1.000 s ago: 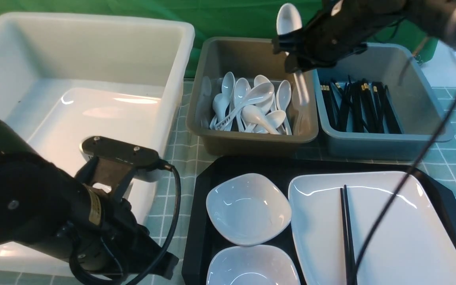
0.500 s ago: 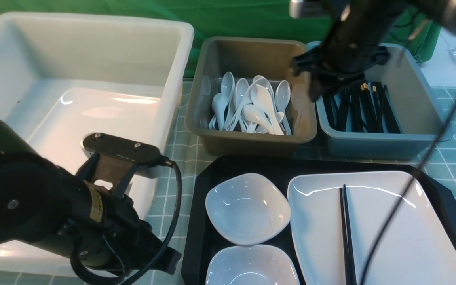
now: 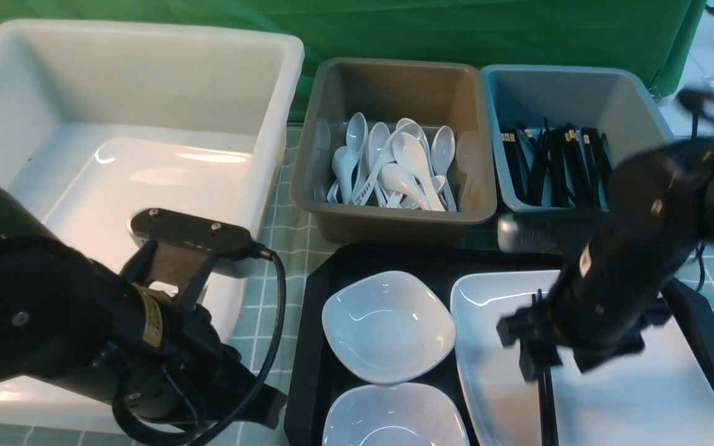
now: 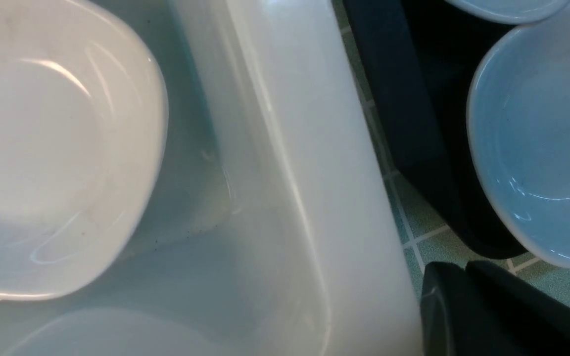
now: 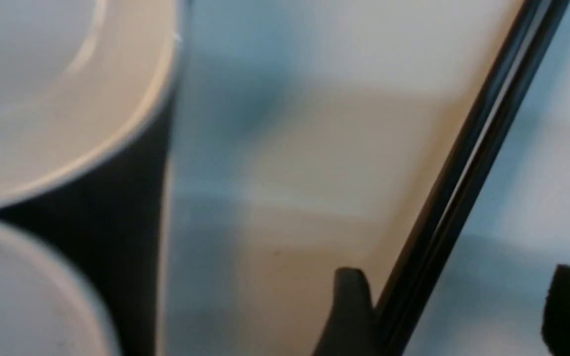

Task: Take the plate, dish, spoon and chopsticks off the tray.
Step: Use the right arm to grab a pair of chopsticks from the plate, then use the right arm to put the chopsticks into the small storage box on the right, then use the left arm to grab a small plate from the dinner plate, then use the left arm to put the small plate into the large storage box on the left

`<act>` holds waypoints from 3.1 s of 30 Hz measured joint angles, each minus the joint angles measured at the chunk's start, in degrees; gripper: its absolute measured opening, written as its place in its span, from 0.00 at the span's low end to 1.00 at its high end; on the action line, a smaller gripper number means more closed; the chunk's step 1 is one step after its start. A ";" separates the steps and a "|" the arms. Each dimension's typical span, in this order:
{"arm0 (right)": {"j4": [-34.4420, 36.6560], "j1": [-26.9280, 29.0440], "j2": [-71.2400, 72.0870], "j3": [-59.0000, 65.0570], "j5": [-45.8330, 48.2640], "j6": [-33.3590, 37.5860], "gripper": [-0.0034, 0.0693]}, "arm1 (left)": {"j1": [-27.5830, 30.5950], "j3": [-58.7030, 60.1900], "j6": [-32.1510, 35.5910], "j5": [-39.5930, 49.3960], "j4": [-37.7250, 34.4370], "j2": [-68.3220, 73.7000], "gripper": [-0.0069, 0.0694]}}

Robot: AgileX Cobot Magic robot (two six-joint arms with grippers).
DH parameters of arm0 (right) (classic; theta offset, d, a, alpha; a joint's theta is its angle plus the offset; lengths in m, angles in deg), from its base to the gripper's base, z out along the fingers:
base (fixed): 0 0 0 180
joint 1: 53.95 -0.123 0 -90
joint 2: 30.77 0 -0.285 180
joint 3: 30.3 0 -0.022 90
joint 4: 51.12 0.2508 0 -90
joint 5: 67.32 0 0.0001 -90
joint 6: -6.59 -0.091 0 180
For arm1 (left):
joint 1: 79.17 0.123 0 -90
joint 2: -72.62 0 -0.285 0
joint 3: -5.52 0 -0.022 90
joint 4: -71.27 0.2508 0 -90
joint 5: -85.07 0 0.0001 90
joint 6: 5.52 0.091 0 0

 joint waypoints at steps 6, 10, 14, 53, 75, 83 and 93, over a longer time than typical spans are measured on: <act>-1.06 -0.11 -4.14 1.15 -0.98 -0.35 0.65 | 0.00 0.00 -0.11 0.05 -0.11 0.00 0.10; -1.65 -0.11 -4.09 1.10 -1.31 2.11 0.23 | 0.00 0.00 -0.11 0.30 -0.11 0.00 0.10; -1.01 -0.11 -0.44 -0.08 -0.40 3.12 0.23 | 0.00 0.00 -0.11 0.37 -0.11 0.00 0.10; -5.17 16.76 -0.57 -47.87 23.34 12.83 0.09 | -3.30 -16.39 9.69 2.33 -6.36 18.77 0.10; -5.06 15.26 48.16 -6.17 18.25 12.83 0.08 | -3.54 -18.72 16.91 -6.62 -5.18 36.90 0.80; -5.06 15.27 51.13 -6.15 17.98 12.49 0.08 | -3.40 -19.09 16.59 -1.61 -8.72 37.20 0.31; -5.06 15.27 51.13 -6.04 18.04 12.49 0.09 | -3.04 -19.26 14.30 0.42 -10.02 35.18 0.25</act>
